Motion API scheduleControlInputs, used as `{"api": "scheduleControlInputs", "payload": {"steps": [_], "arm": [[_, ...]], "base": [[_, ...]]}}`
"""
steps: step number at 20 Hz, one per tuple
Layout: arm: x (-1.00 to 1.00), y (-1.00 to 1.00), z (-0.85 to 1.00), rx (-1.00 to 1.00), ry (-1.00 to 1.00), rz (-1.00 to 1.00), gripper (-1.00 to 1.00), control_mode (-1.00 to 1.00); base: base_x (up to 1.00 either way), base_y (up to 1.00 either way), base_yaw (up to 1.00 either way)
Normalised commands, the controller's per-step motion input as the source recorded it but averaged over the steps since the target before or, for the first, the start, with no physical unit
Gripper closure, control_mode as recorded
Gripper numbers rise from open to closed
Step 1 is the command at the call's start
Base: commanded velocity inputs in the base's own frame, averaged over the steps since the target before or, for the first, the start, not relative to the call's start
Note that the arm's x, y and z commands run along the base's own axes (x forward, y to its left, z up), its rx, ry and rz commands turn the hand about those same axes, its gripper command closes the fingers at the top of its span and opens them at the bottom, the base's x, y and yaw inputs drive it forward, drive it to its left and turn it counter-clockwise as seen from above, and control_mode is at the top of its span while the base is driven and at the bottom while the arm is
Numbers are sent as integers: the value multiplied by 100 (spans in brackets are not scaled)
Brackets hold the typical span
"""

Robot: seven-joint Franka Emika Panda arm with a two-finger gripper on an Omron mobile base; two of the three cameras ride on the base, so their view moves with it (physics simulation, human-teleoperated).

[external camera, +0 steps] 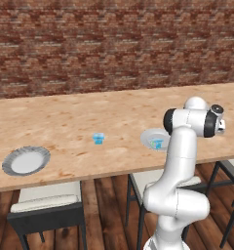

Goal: Place two yogurt containers on each plate.

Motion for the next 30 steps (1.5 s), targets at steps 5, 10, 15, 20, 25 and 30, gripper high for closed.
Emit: {"api": "scheduleControlInputs", "payload": {"steps": [5,10,15,20,25,30], "arm": [[2,0,0,0,0,0,100,-100],[0,0,7,0,0,0,100,-100],[-5,45,86,0,0,0,100,-100],[-12,100,70,0,4,12,100,-100],[3,100,-2,10,8,11,100,-100],[30,100,-4,9,10,1,100,-100]], "base": [[0,0,0],[0,0,0],[0,0,0],[0,0,0],[0,0,0],[0,0,0]]}}
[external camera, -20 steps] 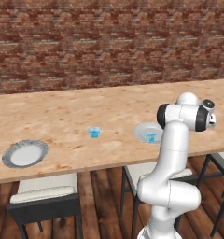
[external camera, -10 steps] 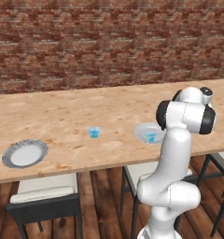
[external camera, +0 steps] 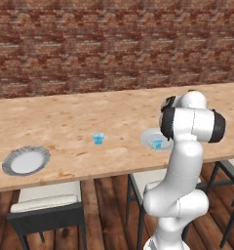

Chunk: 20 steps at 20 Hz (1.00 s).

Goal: Place two yogurt containers on each plate.

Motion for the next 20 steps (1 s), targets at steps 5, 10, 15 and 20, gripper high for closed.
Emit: {"api": "scheduleControlInputs", "payload": {"steps": [5,10,15,20], "arm": [[29,69,0,-1,14,0,100,-100],[0,12,-25,-1,14,6,100,-100],[0,0,-31,0,9,4,100,-100],[0,0,-25,0,1,2,-100,-100]], "base": [[0,0,0],[0,0,0],[0,0,0],[0,0,0]]}}
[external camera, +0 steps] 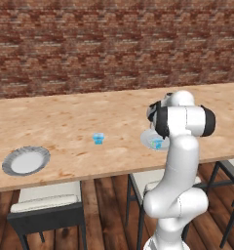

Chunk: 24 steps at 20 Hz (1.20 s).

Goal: Place two yogurt containers on each plate.

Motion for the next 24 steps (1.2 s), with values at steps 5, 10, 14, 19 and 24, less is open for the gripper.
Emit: {"api": "scheduleControlInputs", "payload": {"steps": [5,10,14,19,24], "arm": [[0,0,-1,0,0,0,-100,-100],[0,0,13,0,0,-1,-100,-100],[0,0,24,0,0,-1,-100,-100],[-18,19,42,0,0,0,-100,-100],[-40,27,6,0,-6,1,-100,-100]], "base": [[0,0,0],[0,0,0],[0,0,0],[0,0,0],[0,0,0]]}}
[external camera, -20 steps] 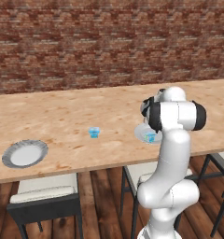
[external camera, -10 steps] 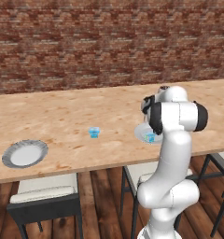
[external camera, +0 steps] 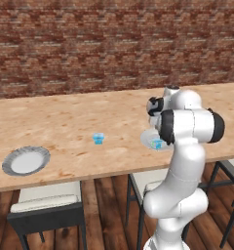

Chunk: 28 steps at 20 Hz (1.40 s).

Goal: Place two yogurt containers on each plate.

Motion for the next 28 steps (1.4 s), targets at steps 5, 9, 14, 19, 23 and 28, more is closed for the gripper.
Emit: {"api": "scheduleControlInputs", "payload": {"steps": [5,9,14,19,23,28], "arm": [[-32,40,0,-2,-4,5,-100,-100],[-2,20,0,-1,0,2,-100,100],[0,0,0,0,0,0,-100,100],[0,0,0,0,0,0,-100,100],[0,0,0,0,0,0,-100,100],[0,0,0,0,0,0,-100,100]], "base": [[0,0,0],[2,73,2],[28,88,0],[33,71,0],[35,53,0],[10,51,0]]}}
